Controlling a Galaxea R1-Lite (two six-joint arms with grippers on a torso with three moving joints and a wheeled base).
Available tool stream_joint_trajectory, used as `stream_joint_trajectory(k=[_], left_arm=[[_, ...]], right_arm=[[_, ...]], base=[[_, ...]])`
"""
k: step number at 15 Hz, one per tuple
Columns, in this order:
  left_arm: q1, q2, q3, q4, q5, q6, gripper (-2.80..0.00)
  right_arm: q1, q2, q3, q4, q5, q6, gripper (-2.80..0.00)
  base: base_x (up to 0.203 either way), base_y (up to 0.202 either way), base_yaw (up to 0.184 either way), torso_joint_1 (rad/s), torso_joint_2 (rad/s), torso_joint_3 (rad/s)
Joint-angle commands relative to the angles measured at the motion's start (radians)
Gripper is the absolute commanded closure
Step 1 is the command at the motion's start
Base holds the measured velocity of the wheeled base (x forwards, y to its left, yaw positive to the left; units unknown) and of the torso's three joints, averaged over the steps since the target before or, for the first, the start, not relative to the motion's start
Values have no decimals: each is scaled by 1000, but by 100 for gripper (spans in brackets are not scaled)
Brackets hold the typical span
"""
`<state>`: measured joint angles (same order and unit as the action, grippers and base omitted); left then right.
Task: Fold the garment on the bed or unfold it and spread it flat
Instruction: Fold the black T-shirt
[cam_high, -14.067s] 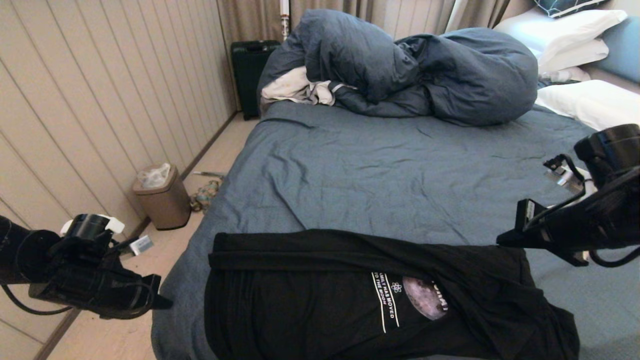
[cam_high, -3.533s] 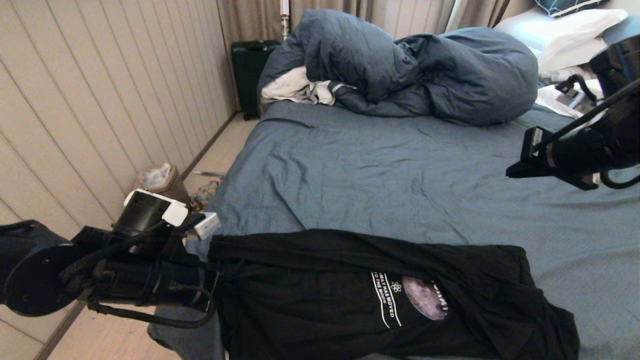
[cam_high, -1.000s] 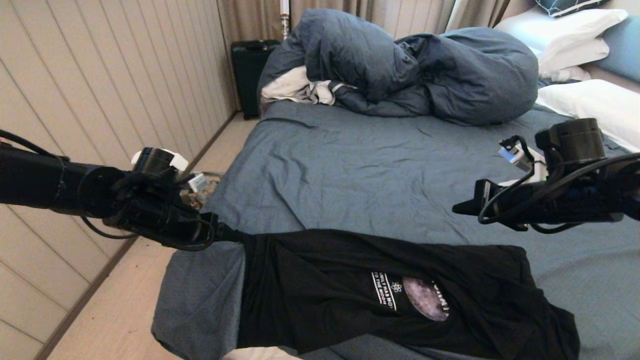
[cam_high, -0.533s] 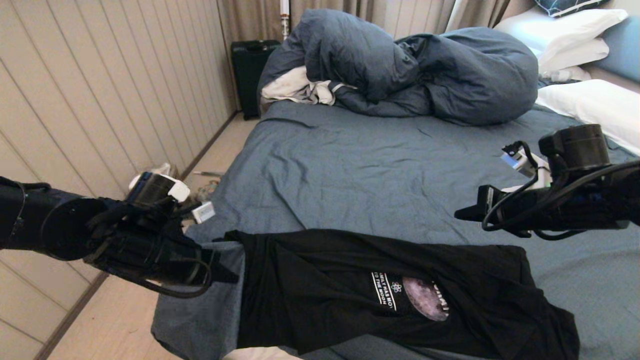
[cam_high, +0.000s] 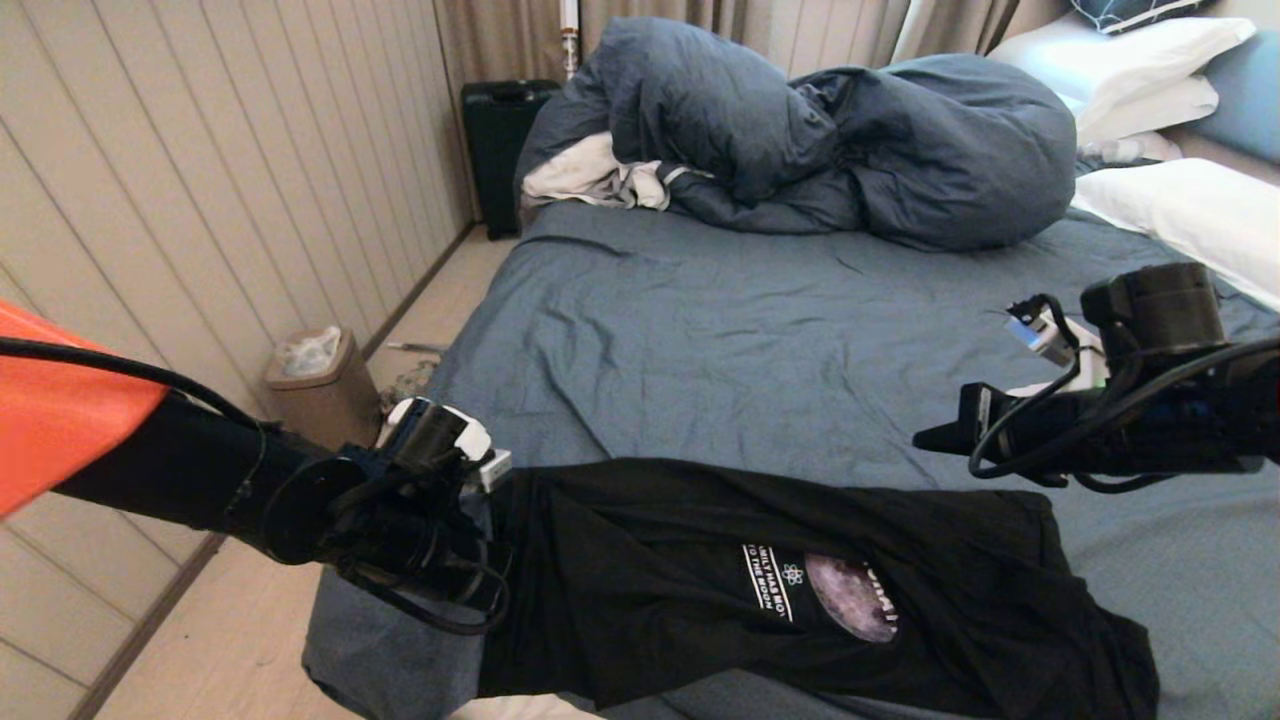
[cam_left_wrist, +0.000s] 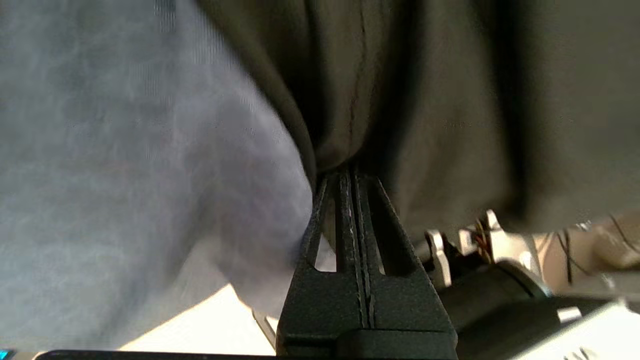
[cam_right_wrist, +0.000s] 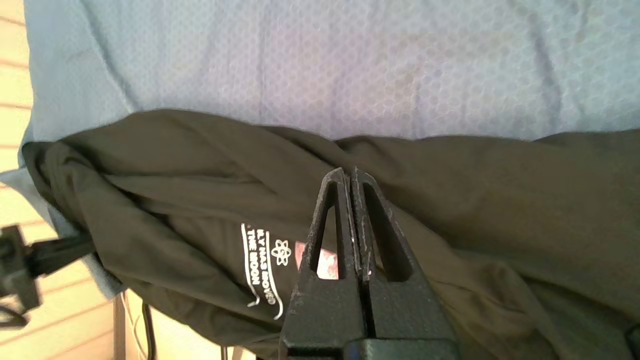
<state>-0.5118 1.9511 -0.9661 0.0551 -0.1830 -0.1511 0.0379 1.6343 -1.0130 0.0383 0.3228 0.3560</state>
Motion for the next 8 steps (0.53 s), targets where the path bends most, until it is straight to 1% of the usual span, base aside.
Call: stream_joint_trajectory(k=[1, 2, 3, 5, 8], left_arm=[[-10, 45, -18, -1, 22, -10, 0], [-10, 50, -28, -2, 57, -16, 0], [-10, 60, -29, -3, 76, -19, 0], [-10, 54, -4, -36, 74, -41, 0], [-28, 28, 79, -99, 78, -43, 0]], right_arm=[[0, -2, -1, 0, 2, 5, 0], [-1, -4, 1, 0, 2, 4, 0], [-7, -11, 3, 0, 2, 3, 0], [-9, -13, 8, -1, 2, 3, 0], [-6, -10, 10, -1, 2, 3, 0]], base=[[0, 0, 0, 0, 0, 0], [0, 0, 0, 0, 0, 0], [0, 0, 0, 0, 0, 0], [0, 0, 0, 0, 0, 0], [0, 0, 0, 0, 0, 0]])
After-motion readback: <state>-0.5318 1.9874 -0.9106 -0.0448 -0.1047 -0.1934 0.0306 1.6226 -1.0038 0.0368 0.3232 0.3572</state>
